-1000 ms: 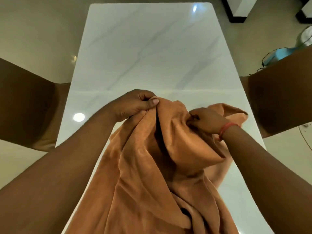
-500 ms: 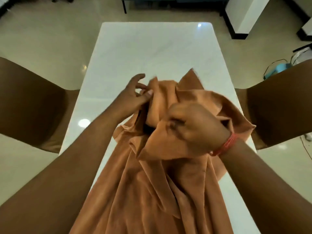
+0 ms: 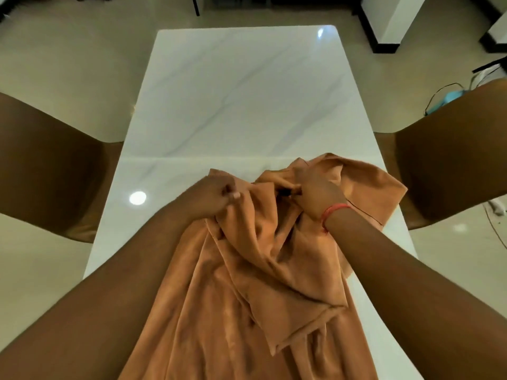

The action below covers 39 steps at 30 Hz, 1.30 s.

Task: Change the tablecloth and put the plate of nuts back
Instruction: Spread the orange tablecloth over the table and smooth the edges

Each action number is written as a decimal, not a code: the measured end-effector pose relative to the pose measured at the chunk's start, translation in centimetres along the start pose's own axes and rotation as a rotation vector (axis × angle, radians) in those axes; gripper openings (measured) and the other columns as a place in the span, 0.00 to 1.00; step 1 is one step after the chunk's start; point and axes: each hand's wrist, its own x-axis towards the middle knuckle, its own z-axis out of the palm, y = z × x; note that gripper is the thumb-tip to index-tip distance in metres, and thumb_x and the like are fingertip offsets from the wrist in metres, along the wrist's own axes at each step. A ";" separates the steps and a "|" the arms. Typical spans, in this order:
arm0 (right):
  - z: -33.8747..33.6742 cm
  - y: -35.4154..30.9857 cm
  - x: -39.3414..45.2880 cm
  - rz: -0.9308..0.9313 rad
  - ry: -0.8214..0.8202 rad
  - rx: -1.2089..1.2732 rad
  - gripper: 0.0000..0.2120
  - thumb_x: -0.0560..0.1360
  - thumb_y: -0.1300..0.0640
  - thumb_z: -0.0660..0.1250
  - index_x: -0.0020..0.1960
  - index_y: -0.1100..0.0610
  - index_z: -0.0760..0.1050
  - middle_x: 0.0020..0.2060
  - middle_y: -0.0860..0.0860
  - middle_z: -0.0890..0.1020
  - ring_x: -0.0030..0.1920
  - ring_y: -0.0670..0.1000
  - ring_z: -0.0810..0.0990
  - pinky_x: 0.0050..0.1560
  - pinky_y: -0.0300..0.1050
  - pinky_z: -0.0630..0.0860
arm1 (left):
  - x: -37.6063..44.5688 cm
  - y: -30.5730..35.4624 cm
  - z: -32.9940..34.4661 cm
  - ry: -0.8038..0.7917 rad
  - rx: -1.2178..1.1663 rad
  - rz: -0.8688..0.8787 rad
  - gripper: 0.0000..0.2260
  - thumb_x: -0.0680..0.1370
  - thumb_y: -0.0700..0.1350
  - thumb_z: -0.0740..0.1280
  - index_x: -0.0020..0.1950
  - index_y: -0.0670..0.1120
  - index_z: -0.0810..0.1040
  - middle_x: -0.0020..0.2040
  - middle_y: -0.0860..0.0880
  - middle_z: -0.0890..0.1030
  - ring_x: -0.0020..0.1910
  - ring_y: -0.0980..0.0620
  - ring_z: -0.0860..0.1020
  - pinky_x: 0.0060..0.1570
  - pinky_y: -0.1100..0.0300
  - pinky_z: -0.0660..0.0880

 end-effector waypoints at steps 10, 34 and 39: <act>-4.5 3.2 -0.2 0.163 0.374 0.574 0.12 0.76 0.47 0.64 0.56 0.51 0.73 0.42 0.50 0.81 0.44 0.54 0.82 0.36 0.43 0.72 | -1.9 -4.0 -1.0 0.945 -0.865 -0.460 0.06 0.82 0.49 0.58 0.46 0.56 0.71 0.43 0.43 0.83 0.30 0.54 0.83 0.32 0.55 0.82; 3.7 0.8 6.1 -0.108 -0.252 -0.188 0.29 0.76 0.49 0.65 0.75 0.47 0.61 0.62 0.55 0.77 0.54 0.57 0.80 0.49 0.50 0.77 | 7.6 -1.7 1.8 -0.275 0.413 -0.109 0.36 0.70 0.67 0.67 0.76 0.58 0.64 0.59 0.51 0.80 0.57 0.50 0.78 0.55 0.51 0.76; 0.1 0.6 7.9 -0.062 -0.497 0.057 0.09 0.64 0.47 0.66 0.41 0.48 0.78 0.38 0.48 0.82 0.40 0.50 0.80 0.39 0.45 0.75 | 8.9 -0.4 0.7 -0.408 0.529 0.111 0.10 0.75 0.52 0.62 0.46 0.50 0.81 0.46 0.51 0.82 0.47 0.49 0.79 0.51 0.49 0.77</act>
